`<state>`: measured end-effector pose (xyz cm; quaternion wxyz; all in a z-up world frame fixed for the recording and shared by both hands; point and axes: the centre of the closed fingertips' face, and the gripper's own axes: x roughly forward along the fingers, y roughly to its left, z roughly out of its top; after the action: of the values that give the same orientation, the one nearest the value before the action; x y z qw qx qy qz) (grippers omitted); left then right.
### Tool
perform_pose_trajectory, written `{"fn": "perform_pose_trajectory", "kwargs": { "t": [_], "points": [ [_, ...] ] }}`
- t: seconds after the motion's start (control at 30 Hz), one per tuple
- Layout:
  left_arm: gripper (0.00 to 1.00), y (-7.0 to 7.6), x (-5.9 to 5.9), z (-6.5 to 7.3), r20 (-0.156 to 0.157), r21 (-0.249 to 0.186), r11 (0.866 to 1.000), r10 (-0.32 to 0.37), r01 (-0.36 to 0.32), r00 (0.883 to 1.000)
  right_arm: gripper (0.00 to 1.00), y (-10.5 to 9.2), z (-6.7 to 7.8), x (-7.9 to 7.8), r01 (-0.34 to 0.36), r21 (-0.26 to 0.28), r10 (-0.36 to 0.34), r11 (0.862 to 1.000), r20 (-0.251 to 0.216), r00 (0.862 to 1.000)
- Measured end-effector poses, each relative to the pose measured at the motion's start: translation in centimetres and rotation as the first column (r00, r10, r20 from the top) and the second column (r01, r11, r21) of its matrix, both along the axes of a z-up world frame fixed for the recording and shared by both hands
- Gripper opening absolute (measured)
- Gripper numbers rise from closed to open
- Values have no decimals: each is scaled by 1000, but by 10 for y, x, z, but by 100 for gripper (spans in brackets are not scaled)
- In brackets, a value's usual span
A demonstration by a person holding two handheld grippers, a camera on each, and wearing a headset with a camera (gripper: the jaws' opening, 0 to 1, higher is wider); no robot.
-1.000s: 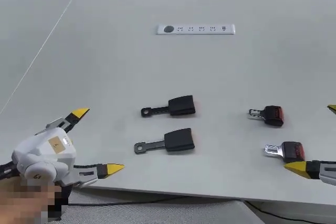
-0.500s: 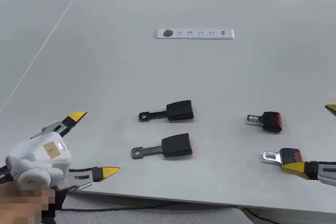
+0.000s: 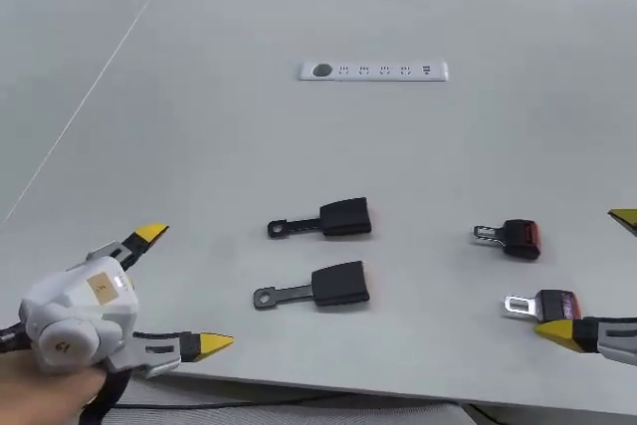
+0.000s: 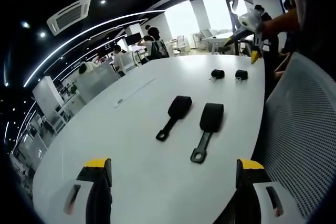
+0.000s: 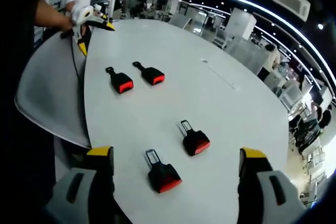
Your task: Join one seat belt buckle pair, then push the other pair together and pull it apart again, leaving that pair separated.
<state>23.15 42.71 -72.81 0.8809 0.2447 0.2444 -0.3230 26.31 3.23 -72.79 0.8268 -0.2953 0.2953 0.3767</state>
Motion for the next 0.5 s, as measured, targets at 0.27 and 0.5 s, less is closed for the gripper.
{"fn": "perform_pose_trajectory", "kwargs": {
  "t": [0.27,0.5],
  "points": [
    [97,1,-3,0,-18,43,999,-4,5,1000,96,-1,-3,2,-13,-43,12,999,-15,1000],
    [92,-1,-6,-8,-87,73,997,-17,23,996,90,-3,-2,3,-25,-55,23,998,-37,999]
  ]
}}
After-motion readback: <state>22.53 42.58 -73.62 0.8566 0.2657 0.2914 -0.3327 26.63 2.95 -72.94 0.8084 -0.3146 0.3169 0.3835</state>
